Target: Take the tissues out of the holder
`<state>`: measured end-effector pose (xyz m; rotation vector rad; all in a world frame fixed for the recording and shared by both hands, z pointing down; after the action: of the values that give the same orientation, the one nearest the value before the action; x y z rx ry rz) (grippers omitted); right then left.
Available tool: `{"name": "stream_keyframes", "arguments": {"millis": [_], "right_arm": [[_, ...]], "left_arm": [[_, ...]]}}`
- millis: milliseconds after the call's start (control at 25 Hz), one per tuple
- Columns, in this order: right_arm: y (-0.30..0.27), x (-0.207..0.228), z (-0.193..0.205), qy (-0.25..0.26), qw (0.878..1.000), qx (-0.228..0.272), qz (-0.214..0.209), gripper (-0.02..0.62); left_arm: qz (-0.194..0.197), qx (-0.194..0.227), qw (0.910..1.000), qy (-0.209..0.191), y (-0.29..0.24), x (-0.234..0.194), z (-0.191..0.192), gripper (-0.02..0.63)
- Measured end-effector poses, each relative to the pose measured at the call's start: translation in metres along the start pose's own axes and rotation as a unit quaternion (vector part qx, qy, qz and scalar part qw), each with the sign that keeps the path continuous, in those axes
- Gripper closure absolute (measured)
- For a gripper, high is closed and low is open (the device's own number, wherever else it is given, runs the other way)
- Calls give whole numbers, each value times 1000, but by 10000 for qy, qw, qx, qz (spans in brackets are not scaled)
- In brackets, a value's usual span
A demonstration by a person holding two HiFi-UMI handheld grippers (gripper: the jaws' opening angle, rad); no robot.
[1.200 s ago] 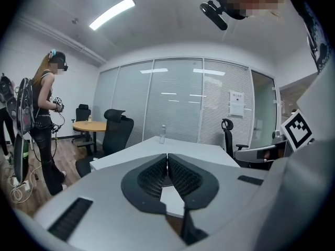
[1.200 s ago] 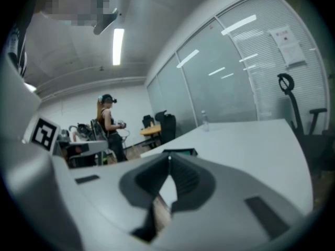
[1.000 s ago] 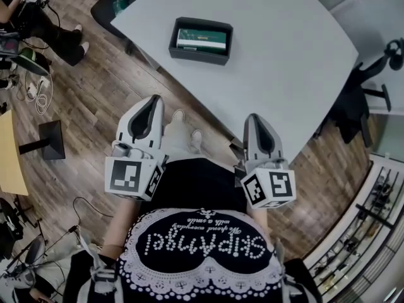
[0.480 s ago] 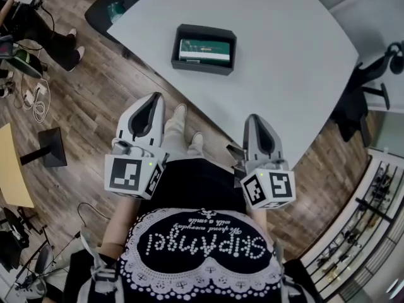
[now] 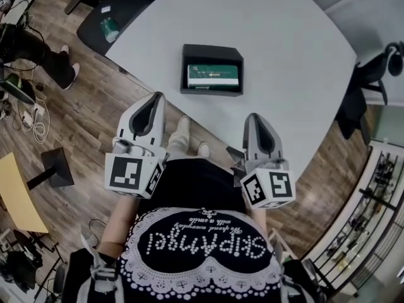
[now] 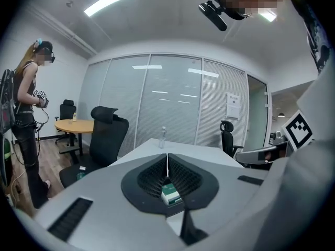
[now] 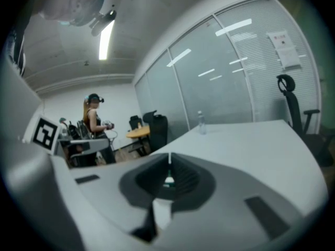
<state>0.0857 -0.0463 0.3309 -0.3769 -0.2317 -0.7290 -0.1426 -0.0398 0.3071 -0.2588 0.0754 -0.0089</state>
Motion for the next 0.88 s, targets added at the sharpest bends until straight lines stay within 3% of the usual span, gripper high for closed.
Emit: {"name": "stream_keyframes", "arguments": {"millis": [440,880], "right_arm": [[-26,-13,3,-101,9982,57,593,560],[-32,-23,2,-81,9971,19,757,561]], "left_arm": [[602,-139,9981,-37,-39,-28,2,580],[711,-168,9973,54,-46,-42,3,580]]}}
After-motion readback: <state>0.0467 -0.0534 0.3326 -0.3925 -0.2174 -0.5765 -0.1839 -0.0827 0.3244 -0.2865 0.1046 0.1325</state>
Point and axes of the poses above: the fingertips, and each gripper's own axes: y backward along the fingers, x to its right, z out of its underside, the point moved 3 cm from there along y, backward along the fingers, and after that the axes turned 15 degrees about -z, right-handed, at the moved point
